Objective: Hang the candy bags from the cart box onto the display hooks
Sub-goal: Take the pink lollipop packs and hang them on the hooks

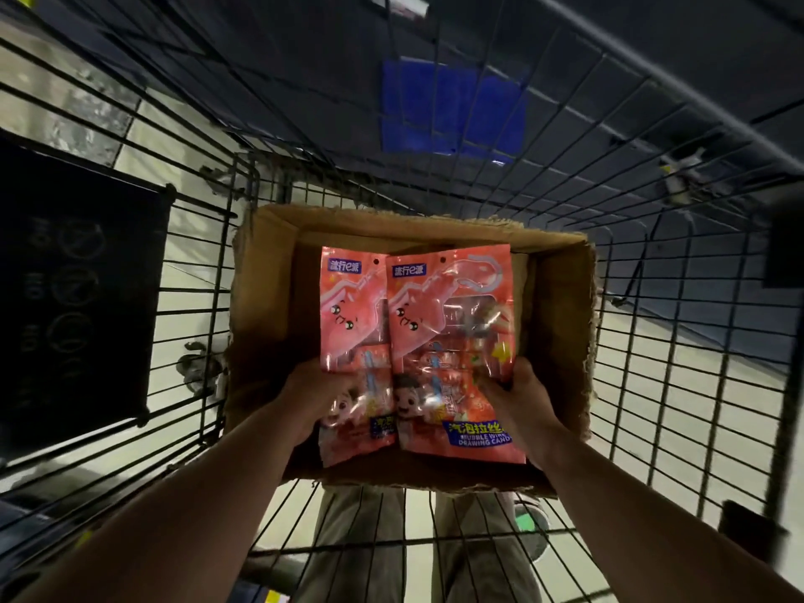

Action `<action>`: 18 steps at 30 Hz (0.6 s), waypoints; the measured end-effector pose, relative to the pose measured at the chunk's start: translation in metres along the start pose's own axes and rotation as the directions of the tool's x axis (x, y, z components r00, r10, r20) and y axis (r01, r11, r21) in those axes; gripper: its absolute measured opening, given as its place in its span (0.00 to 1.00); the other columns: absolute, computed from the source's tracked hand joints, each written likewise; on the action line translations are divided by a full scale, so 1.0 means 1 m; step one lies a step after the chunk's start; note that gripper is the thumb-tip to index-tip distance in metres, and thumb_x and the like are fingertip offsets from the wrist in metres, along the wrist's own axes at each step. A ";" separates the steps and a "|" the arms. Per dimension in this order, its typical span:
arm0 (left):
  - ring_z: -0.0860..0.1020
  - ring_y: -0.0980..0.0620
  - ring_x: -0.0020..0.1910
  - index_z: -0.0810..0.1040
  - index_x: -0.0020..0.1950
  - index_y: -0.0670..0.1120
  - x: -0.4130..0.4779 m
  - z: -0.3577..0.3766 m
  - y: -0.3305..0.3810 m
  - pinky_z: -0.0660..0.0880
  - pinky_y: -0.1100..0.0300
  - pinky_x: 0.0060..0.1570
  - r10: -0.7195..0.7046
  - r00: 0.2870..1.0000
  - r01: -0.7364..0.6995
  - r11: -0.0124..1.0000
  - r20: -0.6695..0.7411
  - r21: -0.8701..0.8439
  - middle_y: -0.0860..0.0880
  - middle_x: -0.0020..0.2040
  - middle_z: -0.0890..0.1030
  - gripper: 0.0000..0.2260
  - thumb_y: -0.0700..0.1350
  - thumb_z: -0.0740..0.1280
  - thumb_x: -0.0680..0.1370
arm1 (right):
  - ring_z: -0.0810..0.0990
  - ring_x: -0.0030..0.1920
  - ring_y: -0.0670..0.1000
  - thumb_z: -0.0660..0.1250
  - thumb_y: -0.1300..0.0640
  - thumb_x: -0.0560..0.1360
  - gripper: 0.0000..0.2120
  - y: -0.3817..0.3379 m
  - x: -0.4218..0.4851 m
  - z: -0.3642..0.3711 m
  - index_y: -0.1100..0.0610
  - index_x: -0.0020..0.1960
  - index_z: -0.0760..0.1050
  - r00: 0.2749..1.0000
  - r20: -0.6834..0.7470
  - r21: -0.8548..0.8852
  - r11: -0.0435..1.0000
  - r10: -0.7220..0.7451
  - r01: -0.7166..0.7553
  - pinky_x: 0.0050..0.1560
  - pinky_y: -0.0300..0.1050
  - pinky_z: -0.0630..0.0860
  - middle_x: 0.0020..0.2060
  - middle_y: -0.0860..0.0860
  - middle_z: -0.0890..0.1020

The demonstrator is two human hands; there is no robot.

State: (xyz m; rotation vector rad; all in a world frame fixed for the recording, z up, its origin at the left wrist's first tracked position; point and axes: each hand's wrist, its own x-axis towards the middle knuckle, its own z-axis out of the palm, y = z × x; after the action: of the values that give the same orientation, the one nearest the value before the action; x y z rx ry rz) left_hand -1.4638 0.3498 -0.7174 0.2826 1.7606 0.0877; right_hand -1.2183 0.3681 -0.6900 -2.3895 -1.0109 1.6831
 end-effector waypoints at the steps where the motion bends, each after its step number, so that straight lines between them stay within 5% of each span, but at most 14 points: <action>1: 0.79 0.53 0.36 0.79 0.44 0.49 -0.007 -0.001 -0.001 0.74 0.61 0.32 0.027 1.000 -0.027 0.999 0.003 -0.020 0.50 0.38 0.81 0.05 0.41 0.73 0.73 | 0.79 0.38 0.45 0.67 0.56 0.77 0.10 -0.002 -0.006 -0.002 0.52 0.55 0.68 1.000 0.016 0.020 1.000 -0.004 0.004 0.30 0.35 0.73 0.42 0.47 0.78; 4: 0.79 0.49 0.36 0.81 0.42 0.46 -0.032 -0.006 0.002 0.75 0.56 0.38 0.070 0.997 -0.069 0.995 0.016 -0.069 0.45 0.38 0.83 0.03 0.40 0.73 0.74 | 0.77 0.37 0.46 0.66 0.57 0.78 0.07 -0.010 -0.026 -0.009 0.50 0.51 0.68 0.999 0.034 0.042 0.999 -0.025 0.024 0.32 0.40 0.78 0.42 0.48 0.79; 9: 0.80 0.39 0.45 0.81 0.47 0.40 -0.084 -0.023 0.018 0.78 0.45 0.49 0.090 0.996 -0.088 0.980 0.008 -0.180 0.36 0.43 0.83 0.03 0.37 0.72 0.74 | 0.74 0.34 0.44 0.67 0.55 0.76 0.09 -0.028 -0.064 -0.029 0.51 0.50 0.66 0.995 -0.045 -0.038 0.996 -0.088 0.087 0.27 0.34 0.68 0.37 0.48 0.76; 13: 0.82 0.50 0.37 0.82 0.52 0.41 -0.122 -0.037 0.031 0.78 0.62 0.32 0.174 0.984 -0.169 0.978 0.029 -0.121 0.42 0.44 0.84 0.07 0.42 0.71 0.75 | 0.77 0.35 0.51 0.66 0.62 0.75 0.06 -0.048 -0.097 -0.052 0.52 0.47 0.72 0.991 -0.042 0.051 0.991 -0.124 0.126 0.35 0.47 0.78 0.40 0.56 0.81; 18: 0.80 0.47 0.44 0.81 0.51 0.43 -0.163 -0.042 0.055 0.74 0.59 0.37 0.264 0.962 -0.256 0.961 0.075 -0.099 0.42 0.48 0.82 0.08 0.45 0.71 0.75 | 0.82 0.45 0.58 0.67 0.61 0.74 0.06 -0.067 -0.132 -0.087 0.53 0.46 0.72 0.981 -0.127 0.133 0.978 -0.146 0.163 0.50 0.57 0.80 0.45 0.57 0.82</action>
State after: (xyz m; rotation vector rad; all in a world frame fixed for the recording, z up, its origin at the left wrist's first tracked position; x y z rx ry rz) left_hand -1.4674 0.3680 -0.5409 0.4464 1.6197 0.3378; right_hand -1.2015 0.3784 -0.5194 -2.2272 -0.9940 1.4908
